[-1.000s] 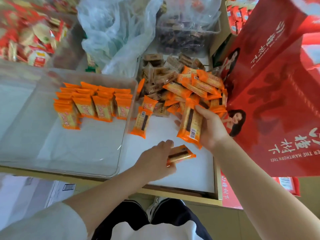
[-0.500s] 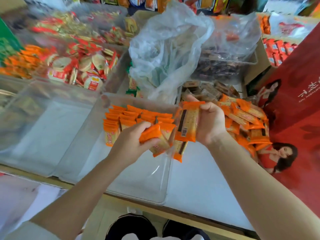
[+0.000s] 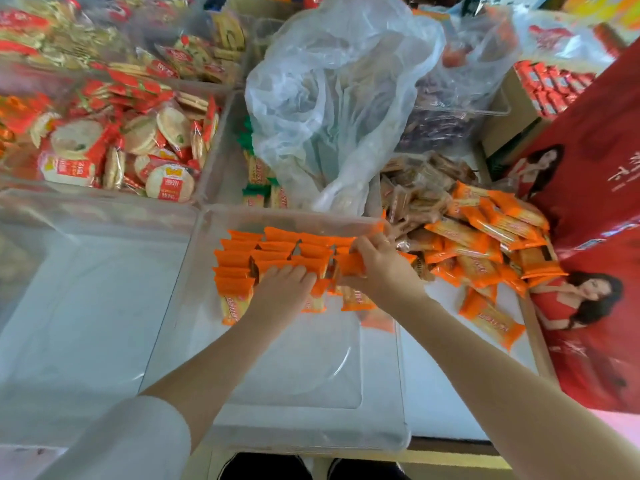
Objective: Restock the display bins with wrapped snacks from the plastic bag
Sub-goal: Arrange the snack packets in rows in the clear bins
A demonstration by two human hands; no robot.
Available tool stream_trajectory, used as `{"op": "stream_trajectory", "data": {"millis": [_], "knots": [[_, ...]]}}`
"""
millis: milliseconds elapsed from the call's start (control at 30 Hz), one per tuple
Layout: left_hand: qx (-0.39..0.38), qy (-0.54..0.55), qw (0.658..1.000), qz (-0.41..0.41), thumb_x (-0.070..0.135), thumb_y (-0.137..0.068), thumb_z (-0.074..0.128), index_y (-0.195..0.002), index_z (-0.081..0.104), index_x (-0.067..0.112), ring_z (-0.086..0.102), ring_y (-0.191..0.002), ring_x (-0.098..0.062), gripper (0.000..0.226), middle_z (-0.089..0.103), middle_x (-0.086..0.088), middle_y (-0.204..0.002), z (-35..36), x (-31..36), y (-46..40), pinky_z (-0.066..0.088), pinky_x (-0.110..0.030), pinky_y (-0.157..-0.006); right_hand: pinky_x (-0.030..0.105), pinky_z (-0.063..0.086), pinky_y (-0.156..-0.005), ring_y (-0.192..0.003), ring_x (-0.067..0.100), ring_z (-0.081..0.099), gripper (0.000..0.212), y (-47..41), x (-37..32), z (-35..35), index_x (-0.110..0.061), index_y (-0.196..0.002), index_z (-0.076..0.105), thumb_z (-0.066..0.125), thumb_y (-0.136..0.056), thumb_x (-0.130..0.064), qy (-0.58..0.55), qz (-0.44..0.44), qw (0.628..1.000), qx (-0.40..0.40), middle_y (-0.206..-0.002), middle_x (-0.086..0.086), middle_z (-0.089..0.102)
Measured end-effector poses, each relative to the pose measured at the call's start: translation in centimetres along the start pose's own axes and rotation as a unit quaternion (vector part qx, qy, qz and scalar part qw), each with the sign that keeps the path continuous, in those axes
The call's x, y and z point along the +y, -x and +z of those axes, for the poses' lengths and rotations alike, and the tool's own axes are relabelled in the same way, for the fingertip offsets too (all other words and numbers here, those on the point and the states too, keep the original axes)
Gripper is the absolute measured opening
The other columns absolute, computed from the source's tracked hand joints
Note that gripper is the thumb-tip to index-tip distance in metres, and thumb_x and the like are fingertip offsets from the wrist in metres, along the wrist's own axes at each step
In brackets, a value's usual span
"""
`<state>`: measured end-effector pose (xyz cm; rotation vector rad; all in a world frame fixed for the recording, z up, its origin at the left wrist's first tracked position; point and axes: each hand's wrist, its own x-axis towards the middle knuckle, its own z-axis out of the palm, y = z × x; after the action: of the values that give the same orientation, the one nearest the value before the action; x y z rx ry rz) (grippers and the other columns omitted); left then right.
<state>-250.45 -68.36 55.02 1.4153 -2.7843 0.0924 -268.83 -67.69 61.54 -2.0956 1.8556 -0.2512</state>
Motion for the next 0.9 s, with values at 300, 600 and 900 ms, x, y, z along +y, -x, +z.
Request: {"op": "stream_trajectory", "data": {"millis": [300, 600, 900], "knots": [[0.111, -0.055, 0.992, 0.005, 0.009, -0.087, 0.042, -0.086, 0.064, 0.015, 0.059, -0.074, -0.022, 0.024, 0.063, -0.002, -0.086, 0.4, -1.1, 0.0, 0.042, -0.031, -0.066, 0.048, 0.051, -0.090, -0.072, 0.030, 0.062, 0.023, -0.7, 0.6, 3.6, -0.008, -0.068, 0.064, 0.080, -0.051, -0.003, 0.297, -0.043, 0.953, 0.041, -0.065, 0.010, 0.062], [0.068, 0.163, 0.982, 0.063, 0.014, -0.076, 0.063, -0.102, 0.062, 0.010, 0.060, -0.078, -0.027, 0.026, 0.061, -0.006, -0.091, -3.0, 1.7, -0.9, 0.051, -0.037, -0.058, 0.042, 0.042, -0.082, -0.102, 0.034, 0.052, 0.029, 0.1, 4.5, -0.2, -0.009, -0.098, 0.062, 0.064, -0.084, -0.034, 0.099, 0.042, 0.981, 0.164, -0.105, 0.012, 0.060], [0.103, 0.205, 0.965, 0.126, 0.021, -0.081, 0.044, -0.099, 0.063, 0.007, 0.060, -0.078, -0.027, 0.030, 0.062, -0.009, -0.092, -8.0, 9.7, -7.9, 0.051, -0.032, -0.059, 0.048, 0.028, -0.107, -0.132, 0.037, 0.030, 0.076, -0.4, 22.0, -7.9, -0.007, -0.139, 0.035, 0.062, -0.083, -0.050, 0.073, 0.211, 0.969, 0.104, -0.147, 0.014, 0.033]]}}
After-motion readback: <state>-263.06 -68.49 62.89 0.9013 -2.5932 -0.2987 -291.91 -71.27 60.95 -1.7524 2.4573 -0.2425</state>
